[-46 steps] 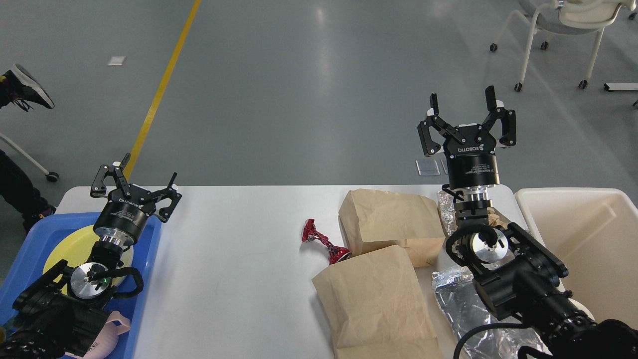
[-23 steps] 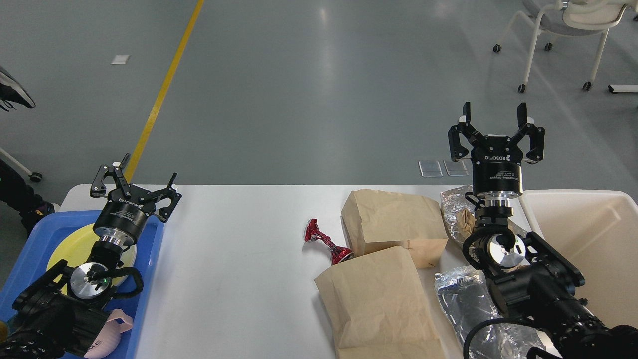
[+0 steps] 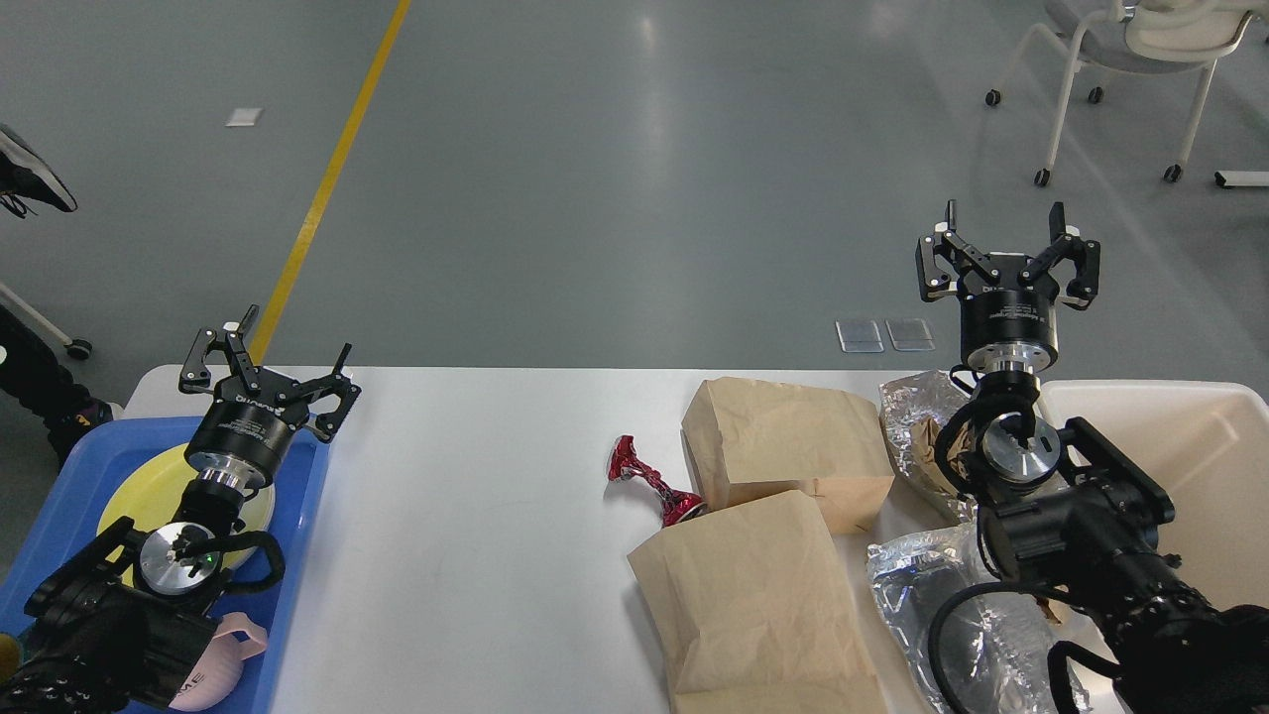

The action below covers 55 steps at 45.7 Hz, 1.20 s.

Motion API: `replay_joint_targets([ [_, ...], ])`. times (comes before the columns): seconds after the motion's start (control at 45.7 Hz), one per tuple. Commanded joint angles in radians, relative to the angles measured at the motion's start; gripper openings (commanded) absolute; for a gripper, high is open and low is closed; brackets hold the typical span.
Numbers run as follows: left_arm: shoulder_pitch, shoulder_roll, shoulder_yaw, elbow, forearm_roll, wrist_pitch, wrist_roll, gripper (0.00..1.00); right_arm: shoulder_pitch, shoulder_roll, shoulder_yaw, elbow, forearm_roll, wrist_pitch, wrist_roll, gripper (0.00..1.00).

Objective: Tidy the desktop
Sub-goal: 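Raise the right gripper up and away from the white bin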

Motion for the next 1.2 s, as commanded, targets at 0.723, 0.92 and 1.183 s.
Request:
replay_joint_targets([
  [0.723, 0.0, 0.0, 0.0, 0.0, 0.0, 0.0, 0.0, 1.0, 0.186, -0.004, -0.111, -0.063, -0.05, -0.147, -0.015, 1.0],
  [0.92, 0.0, 0.0, 0.0, 0.0, 0.0, 0.0, 0.0, 1.0, 0.364, -0.113, -0.629, -0.07, -0.092, -0.224, -0.086, 1.0],
  [1.183, 0.002, 0.0, 0.0, 0.0, 0.0, -0.002, 0.0, 1.0, 0.767, -0.302, -1.456, -0.025, -0.317, -0.112, -0.403, 1.0],
])
